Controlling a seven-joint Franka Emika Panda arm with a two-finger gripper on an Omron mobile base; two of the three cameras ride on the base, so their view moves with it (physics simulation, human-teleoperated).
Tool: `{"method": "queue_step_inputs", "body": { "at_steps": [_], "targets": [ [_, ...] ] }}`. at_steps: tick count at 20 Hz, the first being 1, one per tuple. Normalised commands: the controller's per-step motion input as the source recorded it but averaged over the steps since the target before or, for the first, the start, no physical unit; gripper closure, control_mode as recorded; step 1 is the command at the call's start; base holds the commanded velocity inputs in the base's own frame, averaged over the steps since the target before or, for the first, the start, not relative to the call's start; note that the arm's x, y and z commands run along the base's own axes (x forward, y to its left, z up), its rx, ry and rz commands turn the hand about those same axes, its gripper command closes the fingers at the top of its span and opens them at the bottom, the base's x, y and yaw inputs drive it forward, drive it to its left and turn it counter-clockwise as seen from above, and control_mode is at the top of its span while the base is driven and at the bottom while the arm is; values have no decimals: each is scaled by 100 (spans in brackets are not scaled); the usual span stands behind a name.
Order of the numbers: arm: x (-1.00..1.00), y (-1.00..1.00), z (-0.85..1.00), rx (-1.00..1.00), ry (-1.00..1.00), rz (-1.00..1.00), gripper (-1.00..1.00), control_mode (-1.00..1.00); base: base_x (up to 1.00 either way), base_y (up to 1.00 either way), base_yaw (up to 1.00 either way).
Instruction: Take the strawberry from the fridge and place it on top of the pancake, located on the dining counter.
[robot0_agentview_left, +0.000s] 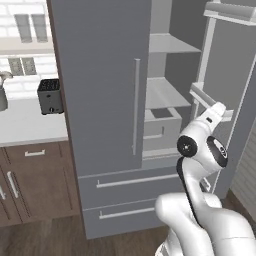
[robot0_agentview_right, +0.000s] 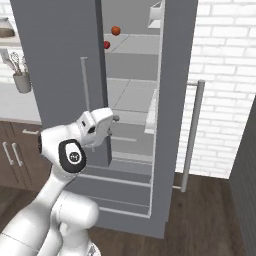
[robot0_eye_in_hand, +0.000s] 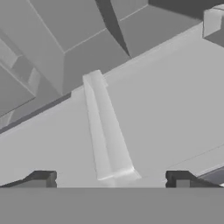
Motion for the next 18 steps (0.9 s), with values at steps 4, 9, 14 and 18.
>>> {"method": "queue_step_inputs", "body": {
  "at_steps": [4,9,14,18],
  "targets": [
    [14,57,-3,32,-2,3,-100,-100,0,0,0],
    [28,51,-9,35,0,11,-100,-100,0,0,0],
    [36,52,-4,30,-1,16,-100,-100,0,0,0],
    [36,53,0,27,0,9,-100,-100,0,0,0]
  ]
}}
